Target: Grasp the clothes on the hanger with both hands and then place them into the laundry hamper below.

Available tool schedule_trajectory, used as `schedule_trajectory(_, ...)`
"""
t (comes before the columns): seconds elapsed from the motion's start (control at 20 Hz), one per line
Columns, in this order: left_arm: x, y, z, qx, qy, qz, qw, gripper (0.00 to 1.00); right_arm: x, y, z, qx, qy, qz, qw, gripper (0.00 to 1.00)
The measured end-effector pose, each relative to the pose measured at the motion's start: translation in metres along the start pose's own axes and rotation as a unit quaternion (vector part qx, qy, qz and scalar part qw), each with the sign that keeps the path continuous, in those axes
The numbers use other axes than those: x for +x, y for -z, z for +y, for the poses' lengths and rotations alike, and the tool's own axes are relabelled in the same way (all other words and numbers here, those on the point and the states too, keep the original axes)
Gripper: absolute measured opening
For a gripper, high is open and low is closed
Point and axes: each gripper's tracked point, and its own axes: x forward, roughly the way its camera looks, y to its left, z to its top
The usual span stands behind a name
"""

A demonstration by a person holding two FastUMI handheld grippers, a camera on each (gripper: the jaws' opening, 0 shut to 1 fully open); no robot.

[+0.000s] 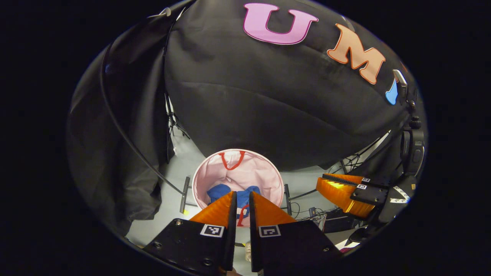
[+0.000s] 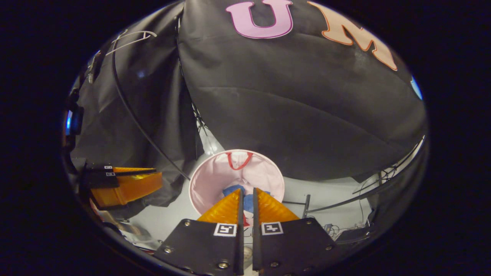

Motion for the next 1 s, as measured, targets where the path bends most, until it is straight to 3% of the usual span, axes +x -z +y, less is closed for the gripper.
schedule_trajectory(0.55,-0.038,-0.072,-0.047,0.05,0.037,-0.098,0.993,0.19,-0.046,-0.055,-0.002,-0.002,0.012,-0.083,0.996,0.09)
schedule_trajectory(1.0,-0.104,-0.152,-0.094,0.091,0.075,-0.222,0.968,0.18,-0.126,-0.137,-0.026,-0.002,0.058,-0.212,0.976,0.09)
